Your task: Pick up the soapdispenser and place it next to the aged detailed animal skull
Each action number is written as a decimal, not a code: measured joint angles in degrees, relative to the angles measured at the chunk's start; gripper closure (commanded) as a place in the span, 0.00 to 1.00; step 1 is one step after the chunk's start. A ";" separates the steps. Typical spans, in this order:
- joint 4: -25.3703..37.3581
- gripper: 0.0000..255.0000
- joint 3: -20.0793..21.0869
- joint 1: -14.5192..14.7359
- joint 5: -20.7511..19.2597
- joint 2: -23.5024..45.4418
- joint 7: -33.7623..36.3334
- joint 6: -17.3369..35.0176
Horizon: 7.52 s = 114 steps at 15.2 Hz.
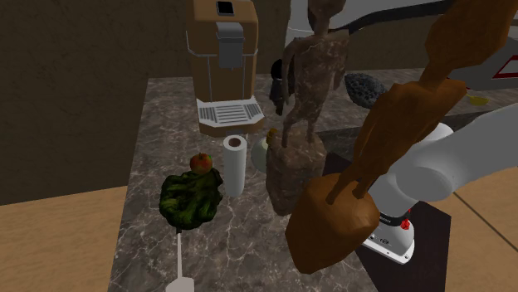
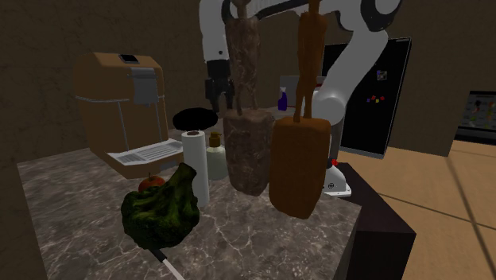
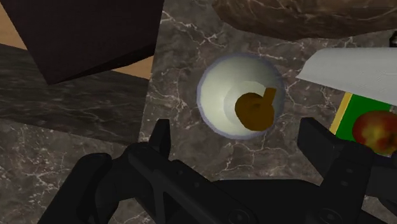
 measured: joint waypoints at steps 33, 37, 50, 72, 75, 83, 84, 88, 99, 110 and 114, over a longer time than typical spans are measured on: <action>-3.28 1.00 6.69 0.00 -2.63 12.88 7.25 15.91; -1.46 1.00 6.40 0.02 -2.58 11.43 7.08 12.64; 6.05 1.00 5.55 0.00 -2.66 8.04 6.82 1.78; 22.92 1.00 4.60 -0.39 -3.33 8.01 6.93 -15.13; 25.46 1.00 4.46 -0.49 -3.48 8.48 6.89 -17.21; 28.86 1.00 -0.31 -2.95 -6.17 10.31 0.31 -18.97; 29.32 1.00 -1.25 -3.42 -6.66 10.50 -1.02 -19.23; 31.58 1.00 -5.10 -5.48 -8.63 13.40 -6.64 -18.52; 42.64 1.00 -14.13 -10.78 -11.27 24.35 -20.86 -17.97; 62.33 1.00 -21.07 -17.45 -8.88 41.43 -34.50 -20.17; 59.55 1.00 -21.24 -17.69 -8.90 41.37 -34.89 -17.44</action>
